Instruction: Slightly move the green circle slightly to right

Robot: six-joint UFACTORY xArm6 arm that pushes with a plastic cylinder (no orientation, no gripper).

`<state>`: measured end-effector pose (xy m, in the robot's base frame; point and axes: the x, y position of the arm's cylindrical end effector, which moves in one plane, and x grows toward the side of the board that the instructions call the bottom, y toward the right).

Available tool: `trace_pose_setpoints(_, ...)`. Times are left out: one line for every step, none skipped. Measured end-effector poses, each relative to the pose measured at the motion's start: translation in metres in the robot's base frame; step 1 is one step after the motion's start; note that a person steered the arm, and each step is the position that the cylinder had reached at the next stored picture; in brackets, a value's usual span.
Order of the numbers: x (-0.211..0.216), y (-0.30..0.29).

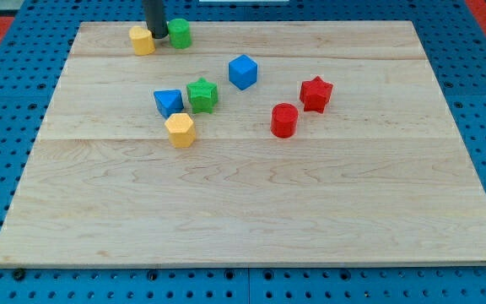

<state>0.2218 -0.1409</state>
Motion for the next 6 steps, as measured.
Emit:
trace_pose_setpoints(-0.018,-0.028)
trace_pose_setpoints(-0.030,-0.039)
trace_pose_setpoints(-0.030,0.004)
trace_pose_setpoints(-0.029,0.052)
trace_pose_setpoints(-0.014,0.090)
trace_pose_setpoints(0.000,0.120)
